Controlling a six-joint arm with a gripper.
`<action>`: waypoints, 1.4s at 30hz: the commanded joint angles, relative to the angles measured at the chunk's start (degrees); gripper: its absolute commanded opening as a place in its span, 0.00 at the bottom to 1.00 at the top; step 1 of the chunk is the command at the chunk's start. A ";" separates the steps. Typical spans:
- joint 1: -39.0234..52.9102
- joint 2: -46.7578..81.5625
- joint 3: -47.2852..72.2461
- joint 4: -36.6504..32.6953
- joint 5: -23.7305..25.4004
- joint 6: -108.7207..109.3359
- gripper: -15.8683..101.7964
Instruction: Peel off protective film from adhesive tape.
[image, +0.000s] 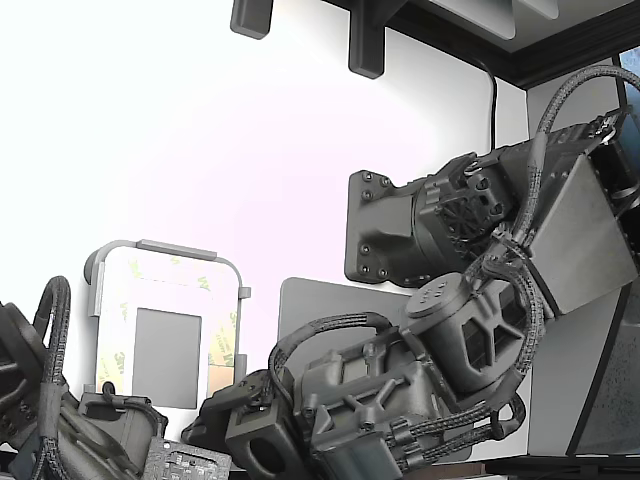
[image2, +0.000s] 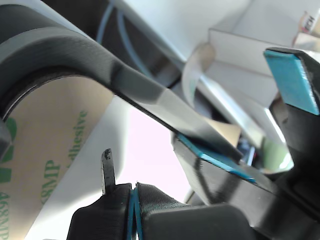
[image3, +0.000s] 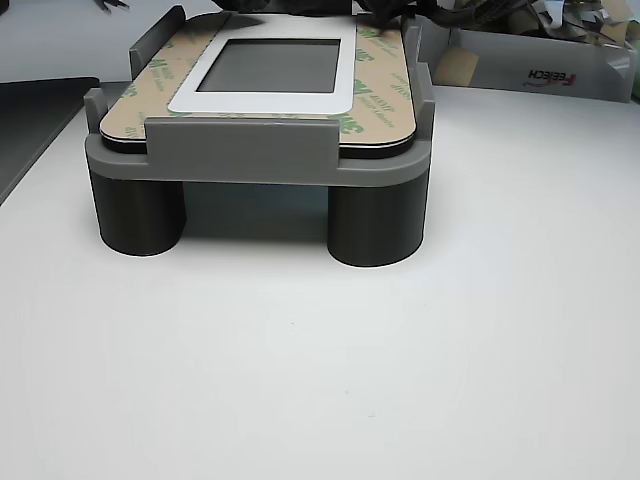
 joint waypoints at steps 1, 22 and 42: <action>-1.23 1.05 -1.05 -0.62 -0.26 -0.97 0.04; -0.88 1.49 0.97 -2.02 -0.18 0.35 0.04; -0.18 1.85 -0.35 -0.18 0.18 1.93 0.04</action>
